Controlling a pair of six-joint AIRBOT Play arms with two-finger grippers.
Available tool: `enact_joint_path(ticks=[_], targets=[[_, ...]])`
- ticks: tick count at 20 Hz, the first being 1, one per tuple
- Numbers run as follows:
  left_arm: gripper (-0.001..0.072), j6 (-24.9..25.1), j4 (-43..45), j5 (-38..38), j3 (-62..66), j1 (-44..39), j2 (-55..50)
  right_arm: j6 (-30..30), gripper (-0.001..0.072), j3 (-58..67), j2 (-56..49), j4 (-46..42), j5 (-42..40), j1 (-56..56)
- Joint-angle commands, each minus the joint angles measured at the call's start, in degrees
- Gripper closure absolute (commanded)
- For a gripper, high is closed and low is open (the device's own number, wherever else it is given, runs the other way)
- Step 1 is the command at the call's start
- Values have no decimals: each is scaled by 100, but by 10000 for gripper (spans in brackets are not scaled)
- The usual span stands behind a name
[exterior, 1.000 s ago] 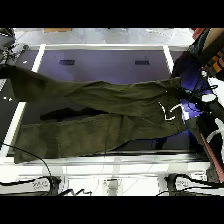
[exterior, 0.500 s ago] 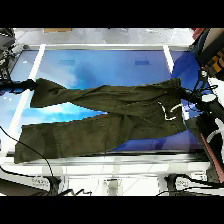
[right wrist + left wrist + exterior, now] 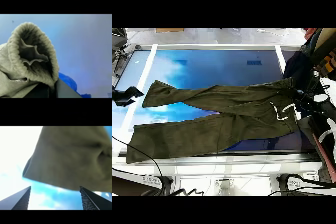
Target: Fold the clothes and pants, and hang the long-sleeved shirts on hangers.
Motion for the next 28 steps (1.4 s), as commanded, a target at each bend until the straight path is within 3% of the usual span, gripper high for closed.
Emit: enact_joint_path(ticks=[1, 5, 9, 10, 14, 18, 21, 25, 28], targets=[[15, -562, -13, -391, -2, 127, -385, 0, 674, 7, -4, 4, 7, 4], [15, -560, -31, -328, 0, -13, -861, 0, 674, 7, -4, 2, 4, 4], [19, -688, -35, 422, 0, -186, -1003, 0, 674, 7, -4, 2, -2, 4], [114, -710, -59, 651, 0, -240, -1003, 0, 674, 7, -4, 2, -4, 4], [676, -697, -74, 1158, 2, -387, -957, 0, 674, 7, -4, 2, -4, 4], [679, -673, -74, 1207, 11, -369, -339, -2, 675, 7, -4, -13, -13, 4], [678, -109, -68, 796, 11, -365, 603, -2, 674, 4, -4, -111, -9, 4], [679, -57, 24, 96, 11, -291, 2114, -2, 674, 4, -4, -118, -4, 4], [681, -251, 1012, -76, 11, -236, 3198, 0, 674, 2, -4, -116, 2, 4]])
